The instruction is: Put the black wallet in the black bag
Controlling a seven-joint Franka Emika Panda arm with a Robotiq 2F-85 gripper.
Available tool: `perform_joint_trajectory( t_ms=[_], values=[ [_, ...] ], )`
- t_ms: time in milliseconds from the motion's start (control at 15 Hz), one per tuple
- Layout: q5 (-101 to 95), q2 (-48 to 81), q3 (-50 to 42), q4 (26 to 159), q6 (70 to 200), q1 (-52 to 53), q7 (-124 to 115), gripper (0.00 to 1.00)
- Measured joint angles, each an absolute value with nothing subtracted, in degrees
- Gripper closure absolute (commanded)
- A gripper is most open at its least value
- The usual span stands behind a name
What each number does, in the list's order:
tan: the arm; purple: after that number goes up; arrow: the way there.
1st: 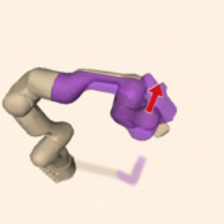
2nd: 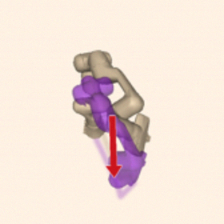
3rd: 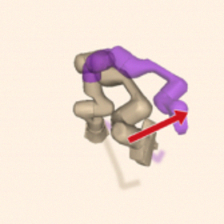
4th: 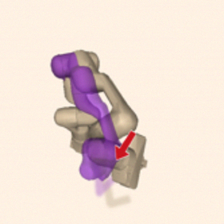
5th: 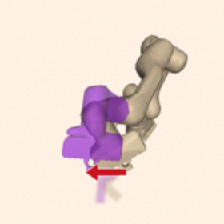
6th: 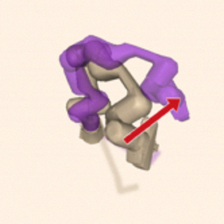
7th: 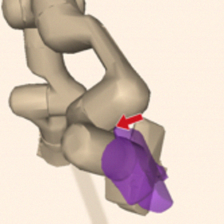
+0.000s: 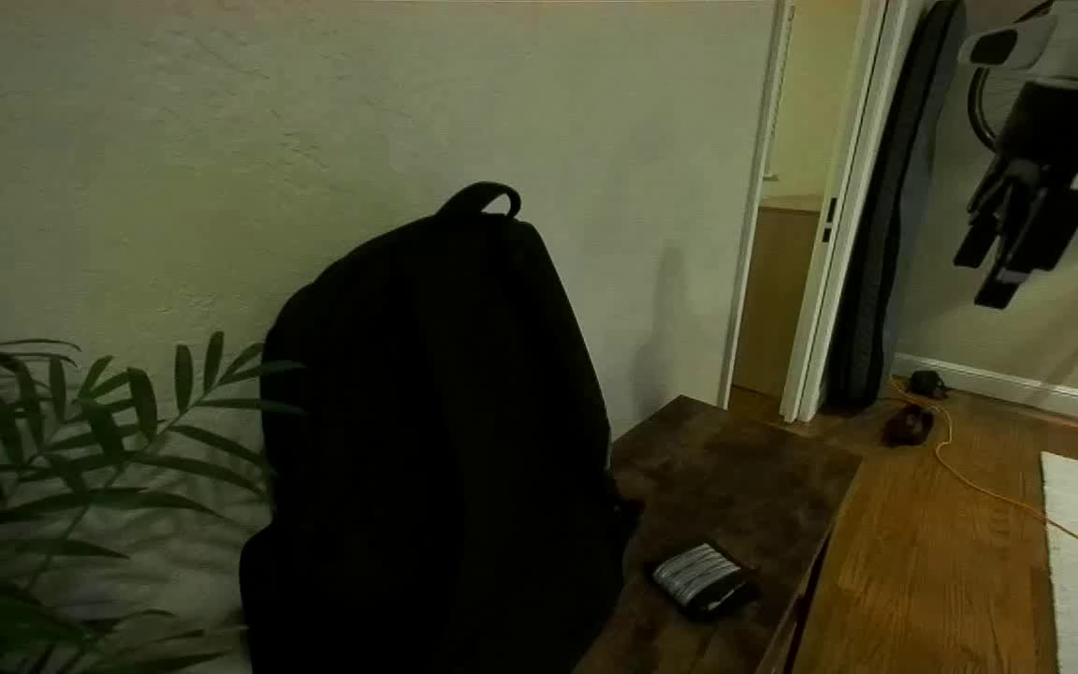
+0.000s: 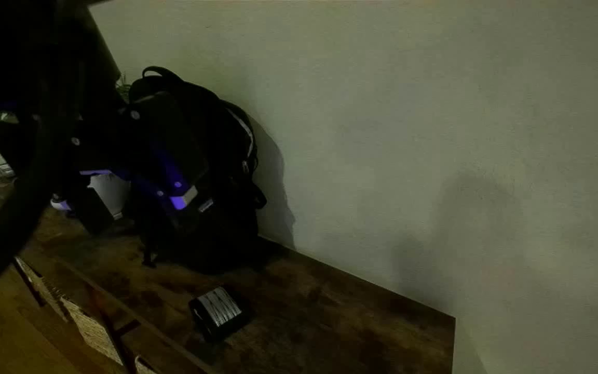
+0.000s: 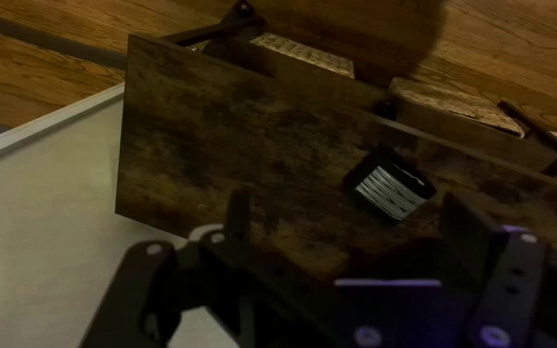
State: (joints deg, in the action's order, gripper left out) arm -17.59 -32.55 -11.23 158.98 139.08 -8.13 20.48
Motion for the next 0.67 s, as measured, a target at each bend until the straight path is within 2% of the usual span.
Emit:
perform_joint_trajectory(
  t_ms=[667],
  values=[
    [-17.3,-32.1,-10.8,159.0,139.1,-7.9,20.4,0.0]
  ],
)
